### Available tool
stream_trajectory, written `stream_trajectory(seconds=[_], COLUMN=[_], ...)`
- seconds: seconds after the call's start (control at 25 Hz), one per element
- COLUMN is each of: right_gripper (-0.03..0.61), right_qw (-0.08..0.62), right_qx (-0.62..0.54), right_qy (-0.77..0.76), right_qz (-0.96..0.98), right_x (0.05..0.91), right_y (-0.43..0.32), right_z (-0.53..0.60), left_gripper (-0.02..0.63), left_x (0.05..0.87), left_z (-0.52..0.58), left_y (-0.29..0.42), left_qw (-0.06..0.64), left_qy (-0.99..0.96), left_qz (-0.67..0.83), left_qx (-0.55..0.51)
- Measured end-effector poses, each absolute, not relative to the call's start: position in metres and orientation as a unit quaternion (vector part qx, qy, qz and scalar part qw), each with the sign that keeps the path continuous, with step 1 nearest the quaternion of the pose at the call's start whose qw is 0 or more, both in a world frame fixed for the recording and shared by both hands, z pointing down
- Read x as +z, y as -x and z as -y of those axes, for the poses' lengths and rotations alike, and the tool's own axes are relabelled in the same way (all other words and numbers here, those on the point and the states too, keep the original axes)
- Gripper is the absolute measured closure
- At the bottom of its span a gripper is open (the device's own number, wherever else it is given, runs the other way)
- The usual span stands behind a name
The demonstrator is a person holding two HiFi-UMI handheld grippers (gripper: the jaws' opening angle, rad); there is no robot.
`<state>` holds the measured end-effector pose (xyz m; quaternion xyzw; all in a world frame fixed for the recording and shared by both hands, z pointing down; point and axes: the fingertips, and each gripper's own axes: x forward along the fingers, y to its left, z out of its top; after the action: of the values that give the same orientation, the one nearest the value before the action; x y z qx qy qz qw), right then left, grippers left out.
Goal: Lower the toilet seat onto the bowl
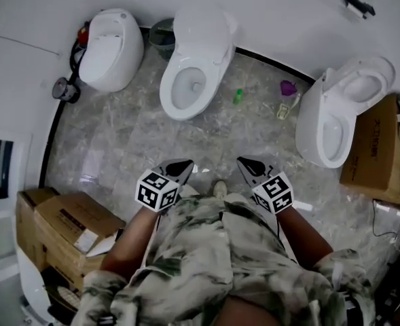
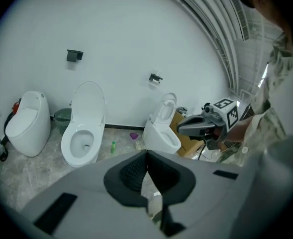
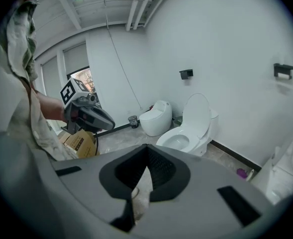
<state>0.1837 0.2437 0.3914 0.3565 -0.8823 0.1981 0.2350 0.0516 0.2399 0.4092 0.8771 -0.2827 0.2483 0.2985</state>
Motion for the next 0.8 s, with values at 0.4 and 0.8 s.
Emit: stream_trajectory(seconds=[0.4,0.8], right_gripper=[0.557,0.557], right_qw=[0.222,0.231], right_qx=[0.188,0.181], right_qy=[-0.395,-0.397], right_qz=[0.872,0.87], right_x=[0.361,0.349], right_y=[-0.134,-0.049], right_z=[-0.26,-0.25], left_gripper=[0.591,0.591], left_x=[0.362,0.365], left_z=[-0.234,-0.23], left_y=[-0.015,0.068], left_qw=[0.258,0.274], left_qy=[-0.908,-0.911], left_qz=[0.239,0.224], left_qx=[0.227,0.213])
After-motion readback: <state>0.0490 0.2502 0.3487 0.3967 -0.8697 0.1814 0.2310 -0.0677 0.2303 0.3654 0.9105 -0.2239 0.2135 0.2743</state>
